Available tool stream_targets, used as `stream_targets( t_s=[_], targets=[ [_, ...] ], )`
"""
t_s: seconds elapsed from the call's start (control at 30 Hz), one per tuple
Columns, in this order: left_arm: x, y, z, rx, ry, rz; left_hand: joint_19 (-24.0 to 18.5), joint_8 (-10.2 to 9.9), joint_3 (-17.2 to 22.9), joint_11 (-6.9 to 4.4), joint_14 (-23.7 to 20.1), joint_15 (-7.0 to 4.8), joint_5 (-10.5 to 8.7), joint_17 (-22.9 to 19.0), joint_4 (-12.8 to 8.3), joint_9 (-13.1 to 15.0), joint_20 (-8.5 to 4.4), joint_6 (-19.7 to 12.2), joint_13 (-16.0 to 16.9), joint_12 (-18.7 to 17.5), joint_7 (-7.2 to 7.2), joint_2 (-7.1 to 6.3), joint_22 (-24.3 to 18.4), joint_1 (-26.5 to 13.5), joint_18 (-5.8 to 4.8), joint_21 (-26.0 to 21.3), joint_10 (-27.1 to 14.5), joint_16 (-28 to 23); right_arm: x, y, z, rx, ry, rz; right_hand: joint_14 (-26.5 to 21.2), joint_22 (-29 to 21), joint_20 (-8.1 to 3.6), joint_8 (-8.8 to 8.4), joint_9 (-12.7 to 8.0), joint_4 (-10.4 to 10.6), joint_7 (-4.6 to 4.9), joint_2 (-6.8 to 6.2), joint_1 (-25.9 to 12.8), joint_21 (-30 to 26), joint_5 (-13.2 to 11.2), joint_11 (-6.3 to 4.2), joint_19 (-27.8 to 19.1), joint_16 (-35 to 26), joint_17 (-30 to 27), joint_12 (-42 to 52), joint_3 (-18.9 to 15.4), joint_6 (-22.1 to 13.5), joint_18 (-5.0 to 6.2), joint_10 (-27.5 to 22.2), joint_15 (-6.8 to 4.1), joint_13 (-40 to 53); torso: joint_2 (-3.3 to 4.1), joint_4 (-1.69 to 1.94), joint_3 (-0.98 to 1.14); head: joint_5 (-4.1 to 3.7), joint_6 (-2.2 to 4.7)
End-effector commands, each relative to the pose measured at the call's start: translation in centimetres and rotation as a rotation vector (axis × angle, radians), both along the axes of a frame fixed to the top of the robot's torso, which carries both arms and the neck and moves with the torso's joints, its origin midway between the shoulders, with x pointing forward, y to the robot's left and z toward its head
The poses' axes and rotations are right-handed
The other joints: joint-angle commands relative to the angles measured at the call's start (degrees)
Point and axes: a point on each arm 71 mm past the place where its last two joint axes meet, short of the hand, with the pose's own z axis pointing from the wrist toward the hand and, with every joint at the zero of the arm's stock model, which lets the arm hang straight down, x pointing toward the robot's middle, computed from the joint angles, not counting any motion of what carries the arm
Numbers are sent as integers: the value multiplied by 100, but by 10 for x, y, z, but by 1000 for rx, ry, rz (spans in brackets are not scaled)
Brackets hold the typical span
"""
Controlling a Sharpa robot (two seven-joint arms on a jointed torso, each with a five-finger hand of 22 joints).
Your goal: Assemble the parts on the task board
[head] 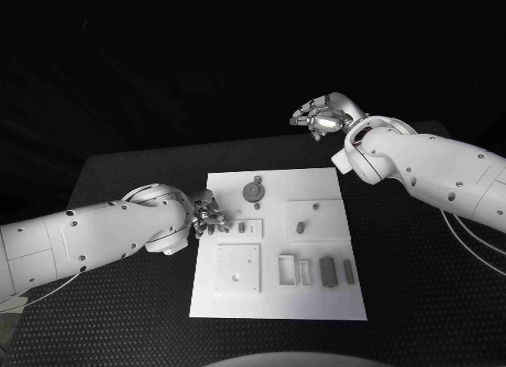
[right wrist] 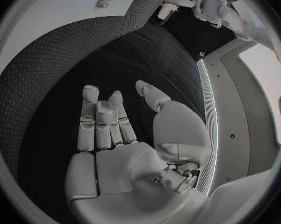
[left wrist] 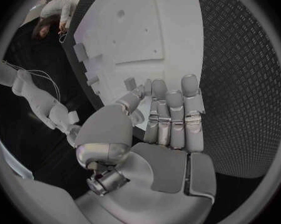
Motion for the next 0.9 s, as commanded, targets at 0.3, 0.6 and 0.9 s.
stream_targets(
  t_s=[0.3, 0.6, 0.9],
  targets=[
    [-4, -2, -5, 34, 33, -29, 82, 22, 72, -167, 122, -197, 34, -6, -51, -13, -131, 52, 32, 62, -3, -64, 107, -65, 48, 19, 159, 52, -1, 1, -1, 1, 5, 14, -48, 111, -27, -31, -8, 44, 47, -15, -53, -16, 20, 8, 0, -26, 7, 31, 5, 11, 67, -46, 0, -6, 0, -3, 4, -4, -9],
    [-4, -3, -5, 30, 32, -25, 63, 36, -60, -169, 86, -206, 27, -53, 136, -28, -154, 40, 52, 89, -6, -392, 103, -337, 35, 16, 120, 90, -1, 0, 0, 1, 5, 13, -49, 111, -27, -31, -8, 44, 47, -15, -54, -17, 20, 8, 0, -27, 6, 32, 5, 11, 67, -47, 1, -6, -1, -2, 6, -9, -13],
    [-3, -2, -5, 26, 27, -18, 43, 49, -443, -173, 58, -222, 105, -101, 183, -30, -174, 4, 62, 102, -8, -584, 96, -651, 34, 2, 92, 124, -1, 0, 0, 1, 4, 14, -49, 111, -27, -31, -8, 42, 48, -19, -54, -16, 20, 9, -1, -27, 7, 32, 4, 10, 67, -47, 1, -7, -1, 0, 2, -12, -11]
  ],
)
